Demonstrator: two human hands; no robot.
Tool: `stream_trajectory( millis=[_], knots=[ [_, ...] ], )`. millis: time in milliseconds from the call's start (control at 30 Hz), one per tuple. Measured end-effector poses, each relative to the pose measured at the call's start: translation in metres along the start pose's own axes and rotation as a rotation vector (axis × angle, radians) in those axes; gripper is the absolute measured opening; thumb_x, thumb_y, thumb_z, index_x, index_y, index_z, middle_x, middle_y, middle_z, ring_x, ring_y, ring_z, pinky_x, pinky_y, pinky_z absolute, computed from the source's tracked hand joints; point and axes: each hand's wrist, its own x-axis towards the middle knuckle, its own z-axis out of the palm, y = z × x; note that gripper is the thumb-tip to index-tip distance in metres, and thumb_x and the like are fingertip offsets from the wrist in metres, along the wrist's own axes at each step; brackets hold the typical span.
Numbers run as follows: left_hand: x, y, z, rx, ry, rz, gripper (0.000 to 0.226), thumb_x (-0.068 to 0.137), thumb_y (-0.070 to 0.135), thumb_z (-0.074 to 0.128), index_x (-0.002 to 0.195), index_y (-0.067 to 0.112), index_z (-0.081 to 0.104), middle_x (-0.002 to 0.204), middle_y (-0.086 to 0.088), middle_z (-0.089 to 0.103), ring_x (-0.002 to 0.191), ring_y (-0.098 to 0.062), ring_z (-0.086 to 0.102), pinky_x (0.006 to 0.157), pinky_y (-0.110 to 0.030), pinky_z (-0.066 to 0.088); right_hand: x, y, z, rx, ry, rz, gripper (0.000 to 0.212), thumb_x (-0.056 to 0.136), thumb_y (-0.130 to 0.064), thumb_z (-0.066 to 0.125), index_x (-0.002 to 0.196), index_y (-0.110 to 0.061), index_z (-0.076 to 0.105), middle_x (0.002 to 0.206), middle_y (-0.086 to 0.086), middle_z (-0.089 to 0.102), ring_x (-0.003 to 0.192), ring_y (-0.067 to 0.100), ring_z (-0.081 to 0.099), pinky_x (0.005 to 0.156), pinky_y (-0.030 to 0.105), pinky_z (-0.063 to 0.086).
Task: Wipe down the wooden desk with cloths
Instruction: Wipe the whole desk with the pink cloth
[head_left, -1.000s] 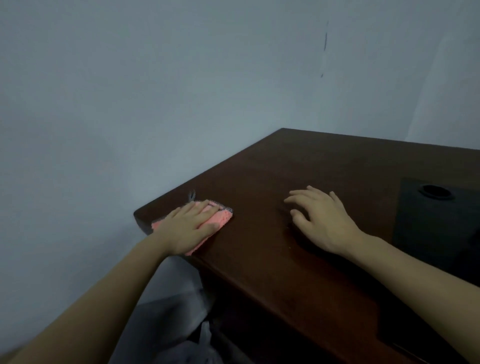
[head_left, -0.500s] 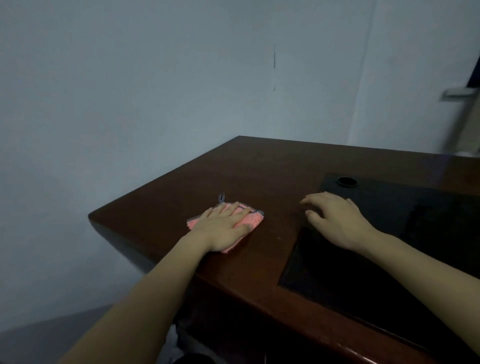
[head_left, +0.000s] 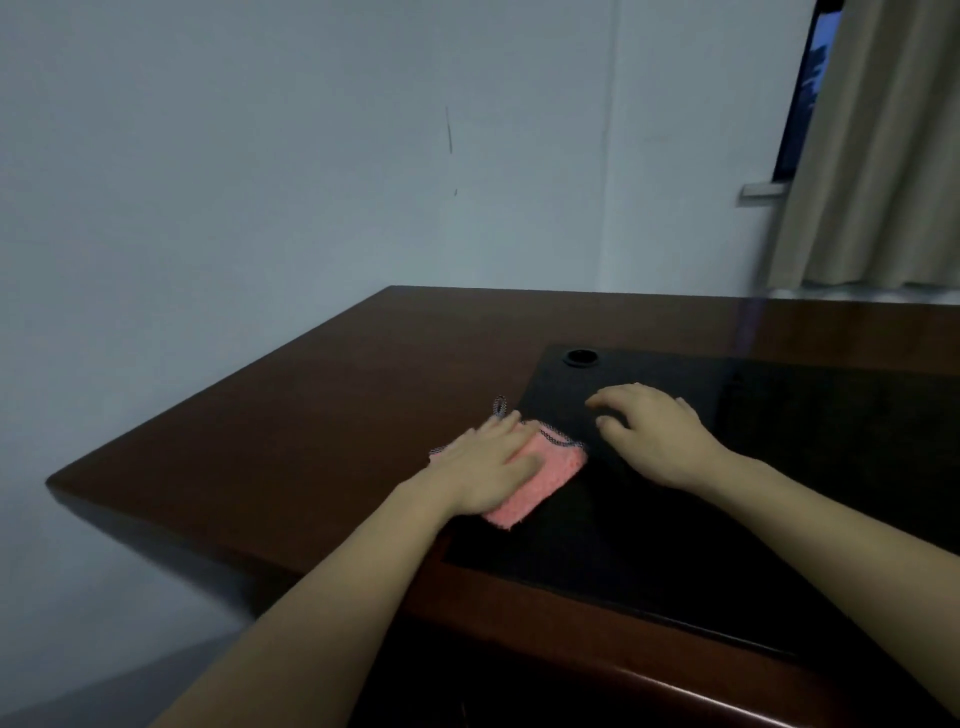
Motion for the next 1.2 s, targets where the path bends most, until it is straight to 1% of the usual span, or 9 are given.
stream_trajectory(
  millis=[167,233,400,500,633,767,967,1067,1200],
  knots=[
    [-0.036,-0.039,-0.029,-0.052,0.145,-0.136,0.054,0.11,0.042,0.03,0.162,0.028,0.02,0.17,0.003,0.007,0.157,-0.019,0.001,0.125,-0.041,0.004,0.0,-0.045,0.021,-0.012,-0.125,-0.08,0.042,0.105,-0.036,0.041,0.145,-0.029,0.051,0.159,-0.007,0.039,0.155,0.025,0.017,0.12,0.063,0.015],
    [-0.05,-0.051,-0.035,-0.107,0.177,-0.163,0.054,0.11,0.041,0.034,0.161,0.028,0.024,0.17,0.004,0.009,0.157,-0.018,0.002,0.124,-0.039,0.007,0.007,-0.076,0.035,-0.01,-0.178,-0.127,0.045,0.106,-0.037,0.038,0.148,-0.027,0.047,0.164,-0.003,0.03,0.156,0.027,0.01,0.121,0.063,0.009],
    [-0.069,-0.061,-0.035,-0.108,0.205,-0.182,0.053,0.109,0.039,0.037,0.16,0.032,0.025,0.169,0.009,0.011,0.156,-0.014,0.002,0.125,-0.04,0.009,0.03,-0.122,0.071,-0.114,-0.304,-0.141,0.059,0.106,-0.054,0.021,0.161,-0.033,0.018,0.171,-0.001,-0.001,0.156,0.032,-0.01,0.12,0.063,-0.006],
    [-0.065,-0.058,-0.035,-0.121,0.219,-0.168,0.053,0.109,0.038,0.038,0.16,0.032,0.025,0.169,0.008,0.011,0.156,-0.014,0.002,0.125,-0.041,0.009,0.029,-0.119,0.076,-0.199,-0.374,-0.14,0.062,0.104,-0.061,0.012,0.162,-0.037,0.006,0.17,-0.002,-0.009,0.154,0.034,-0.015,0.118,0.065,-0.011],
    [-0.047,-0.046,-0.033,-0.154,0.238,-0.111,0.053,0.109,0.039,0.038,0.16,0.033,0.024,0.169,0.009,0.01,0.156,-0.013,0.002,0.124,-0.04,0.01,0.006,-0.091,0.062,-0.218,-0.358,-0.198,0.064,0.103,-0.064,0.012,0.161,-0.038,0.0,0.169,-0.005,-0.011,0.155,0.029,-0.013,0.122,0.058,-0.01],
    [-0.023,-0.022,-0.024,-0.176,0.219,-0.022,0.054,0.109,0.039,0.039,0.16,0.033,0.024,0.169,0.009,0.009,0.156,-0.014,0.001,0.125,-0.041,0.009,-0.019,-0.048,0.045,-0.239,-0.327,-0.157,0.068,0.102,-0.065,0.014,0.161,-0.035,-0.004,0.169,-0.005,-0.013,0.156,0.022,-0.014,0.124,0.053,-0.009],
    [0.022,0.023,-0.011,-0.156,0.152,0.086,0.055,0.108,0.041,0.038,0.16,0.033,0.022,0.17,0.007,0.007,0.156,-0.016,0.0,0.127,-0.045,0.009,-0.038,0.017,0.015,-0.262,-0.363,-0.068,0.069,0.1,-0.069,0.014,0.16,-0.04,-0.006,0.168,-0.011,-0.016,0.154,0.023,-0.018,0.122,0.058,-0.011],
    [0.044,0.043,-0.01,-0.151,0.145,0.125,0.055,0.108,0.04,0.038,0.161,0.032,0.022,0.17,0.008,0.007,0.156,-0.016,-0.001,0.127,-0.046,0.009,-0.043,0.052,0.002,-0.258,-0.369,-0.019,0.068,0.099,-0.071,0.015,0.159,-0.046,-0.005,0.167,-0.015,-0.016,0.154,0.027,-0.019,0.122,0.06,-0.011],
    [0.074,0.068,-0.007,-0.115,0.11,0.169,0.056,0.109,0.042,0.037,0.161,0.033,0.02,0.17,0.008,0.005,0.157,-0.016,-0.002,0.127,-0.045,0.009,-0.042,0.099,-0.015,-0.285,-0.367,0.053,0.067,0.097,-0.073,0.013,0.157,-0.049,-0.007,0.166,-0.017,-0.017,0.155,0.028,-0.016,0.122,0.059,-0.009]
  ],
)
